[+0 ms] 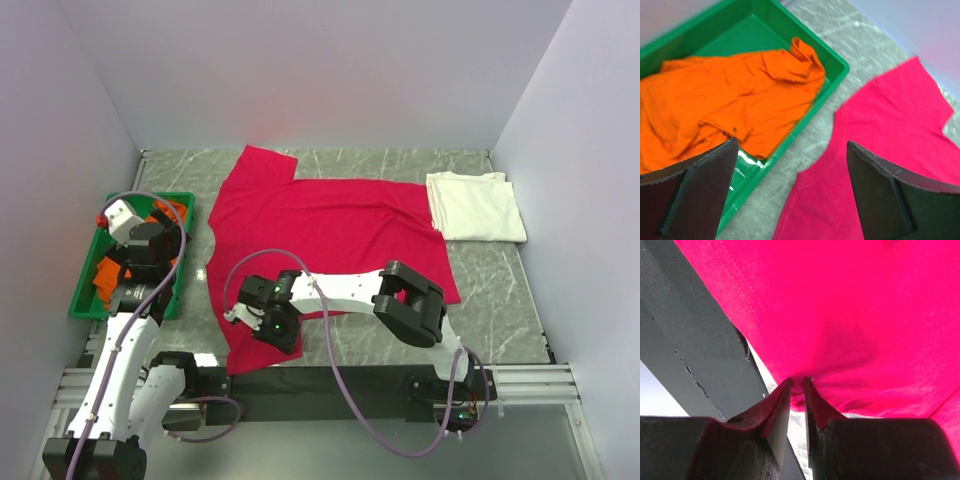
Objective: Fold and stack the t-shirts
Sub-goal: Flatten the tshirt out
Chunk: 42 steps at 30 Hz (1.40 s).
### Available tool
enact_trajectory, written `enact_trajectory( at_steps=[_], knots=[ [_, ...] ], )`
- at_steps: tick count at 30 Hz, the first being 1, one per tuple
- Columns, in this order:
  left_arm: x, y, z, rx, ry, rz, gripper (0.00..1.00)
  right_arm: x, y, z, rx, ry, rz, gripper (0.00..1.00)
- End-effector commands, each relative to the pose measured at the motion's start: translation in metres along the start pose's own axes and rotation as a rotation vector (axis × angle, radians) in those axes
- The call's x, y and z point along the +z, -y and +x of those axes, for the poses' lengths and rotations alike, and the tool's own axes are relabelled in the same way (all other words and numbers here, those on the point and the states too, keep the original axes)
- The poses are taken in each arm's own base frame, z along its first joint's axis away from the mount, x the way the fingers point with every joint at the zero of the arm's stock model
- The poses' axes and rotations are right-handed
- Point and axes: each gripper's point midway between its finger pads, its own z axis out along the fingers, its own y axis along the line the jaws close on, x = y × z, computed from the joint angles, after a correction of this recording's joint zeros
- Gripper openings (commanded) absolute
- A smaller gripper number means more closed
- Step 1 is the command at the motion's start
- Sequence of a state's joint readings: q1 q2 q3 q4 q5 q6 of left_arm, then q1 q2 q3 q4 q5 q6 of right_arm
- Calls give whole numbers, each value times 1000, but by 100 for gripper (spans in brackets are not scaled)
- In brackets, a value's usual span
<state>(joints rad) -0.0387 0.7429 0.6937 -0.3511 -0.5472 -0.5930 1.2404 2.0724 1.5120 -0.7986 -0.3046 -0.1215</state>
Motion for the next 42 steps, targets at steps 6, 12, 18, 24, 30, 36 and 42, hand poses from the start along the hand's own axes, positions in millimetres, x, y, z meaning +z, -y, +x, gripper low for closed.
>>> enact_trajectory(
  at_steps=[6,12,18,24,30,36,42],
  knots=[
    [-24,23,43,-6,-330,96,95,-88,16,-43,71,252,159,37],
    [-57,30,100,29,-681,124,91,-148,94,13,528,419,329,56],
    [-69,15,142,114,-830,46,92,-175,153,133,1048,491,498,67],
    [-71,-9,186,160,-926,-70,88,-183,171,216,1391,564,572,67],
    [-68,-27,196,219,-936,-183,75,-194,185,272,1621,659,656,65],
    [-67,-37,207,266,-970,-247,67,-200,191,289,1746,800,663,64],
    [-55,-37,217,263,-954,-263,62,-191,191,294,1781,834,649,63]
  ],
)
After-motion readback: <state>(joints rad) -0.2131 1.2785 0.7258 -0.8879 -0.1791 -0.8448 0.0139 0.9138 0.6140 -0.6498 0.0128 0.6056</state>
